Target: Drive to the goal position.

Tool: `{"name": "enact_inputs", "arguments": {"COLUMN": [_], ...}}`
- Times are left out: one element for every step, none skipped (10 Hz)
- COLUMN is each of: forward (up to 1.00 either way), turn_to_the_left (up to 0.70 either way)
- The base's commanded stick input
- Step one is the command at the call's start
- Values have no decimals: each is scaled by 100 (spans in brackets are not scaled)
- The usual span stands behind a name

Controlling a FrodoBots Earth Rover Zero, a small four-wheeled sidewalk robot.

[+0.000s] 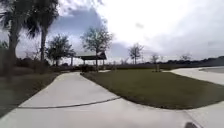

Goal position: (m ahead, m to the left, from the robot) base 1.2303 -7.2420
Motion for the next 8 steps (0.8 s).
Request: {"name": "enact_inputs", "arguments": {"forward": [-100, -73, -21, 0, 0, 0, 0, 0], "turn_to_the_left": [0, 0, 0, 0, 0, 0, 0, 0]}}
